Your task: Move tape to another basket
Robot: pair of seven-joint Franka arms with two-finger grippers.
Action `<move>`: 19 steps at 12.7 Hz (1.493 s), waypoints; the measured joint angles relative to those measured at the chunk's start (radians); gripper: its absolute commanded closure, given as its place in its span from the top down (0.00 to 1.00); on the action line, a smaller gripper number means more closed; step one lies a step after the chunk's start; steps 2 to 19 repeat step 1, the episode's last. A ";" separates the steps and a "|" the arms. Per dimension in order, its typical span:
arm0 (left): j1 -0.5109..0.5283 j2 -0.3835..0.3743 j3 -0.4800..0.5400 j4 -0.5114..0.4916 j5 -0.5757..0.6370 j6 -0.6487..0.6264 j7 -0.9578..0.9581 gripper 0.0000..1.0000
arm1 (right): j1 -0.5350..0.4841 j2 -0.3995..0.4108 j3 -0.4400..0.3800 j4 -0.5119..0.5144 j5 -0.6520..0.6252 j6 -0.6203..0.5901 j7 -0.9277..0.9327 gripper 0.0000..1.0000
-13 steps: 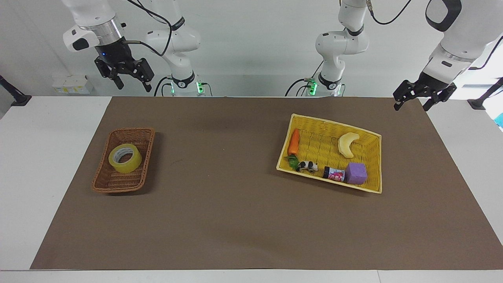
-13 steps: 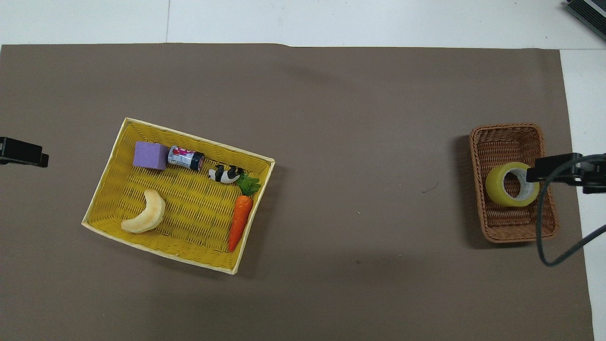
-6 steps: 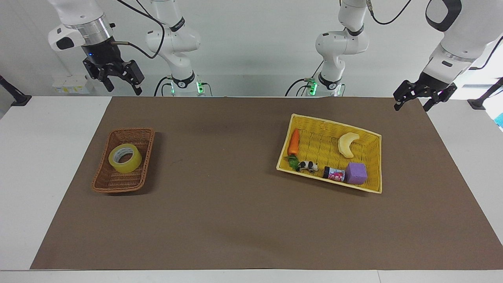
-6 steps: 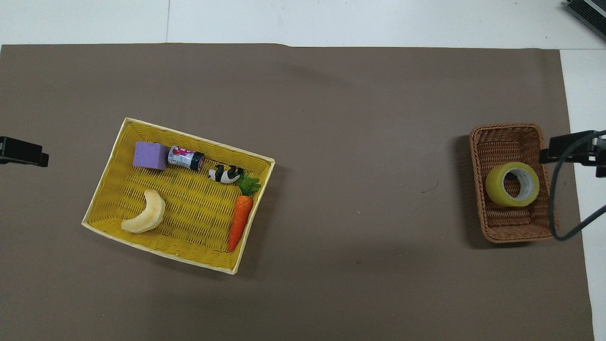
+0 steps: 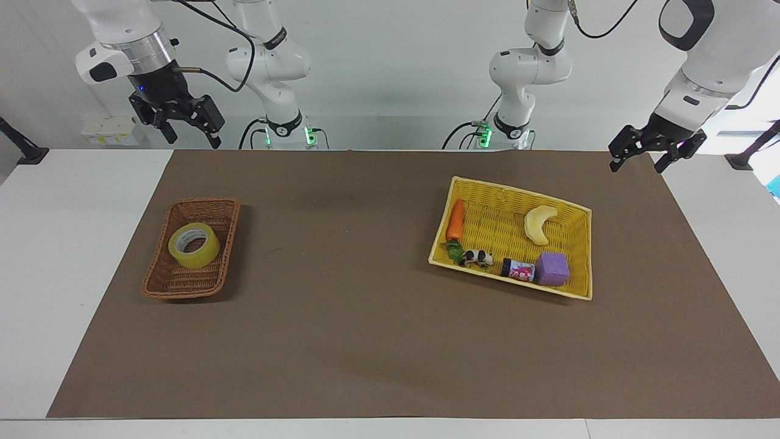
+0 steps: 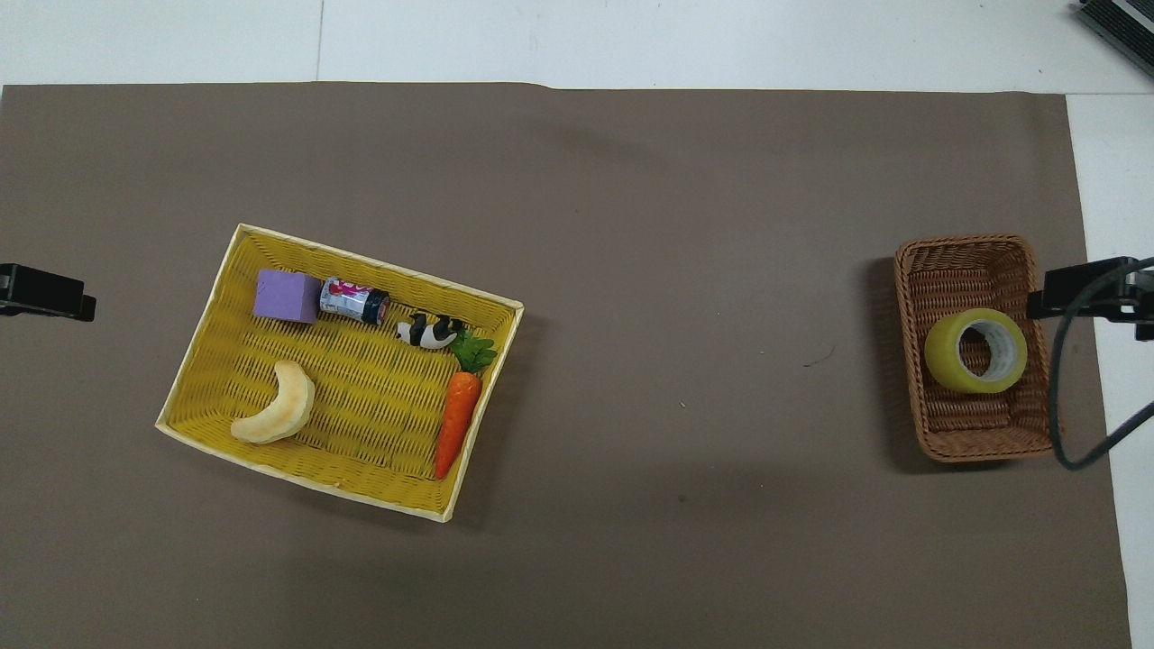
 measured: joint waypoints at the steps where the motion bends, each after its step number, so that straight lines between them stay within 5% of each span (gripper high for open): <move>1: 0.000 -0.002 0.000 -0.003 0.000 0.000 0.000 1.00 | 0.000 0.000 0.000 -0.001 -0.002 0.000 -0.018 1.00; 19: 0.000 -0.002 0.000 -0.003 0.000 0.000 0.000 1.00 | 0.000 0.000 0.000 -0.001 -0.002 0.000 -0.018 1.00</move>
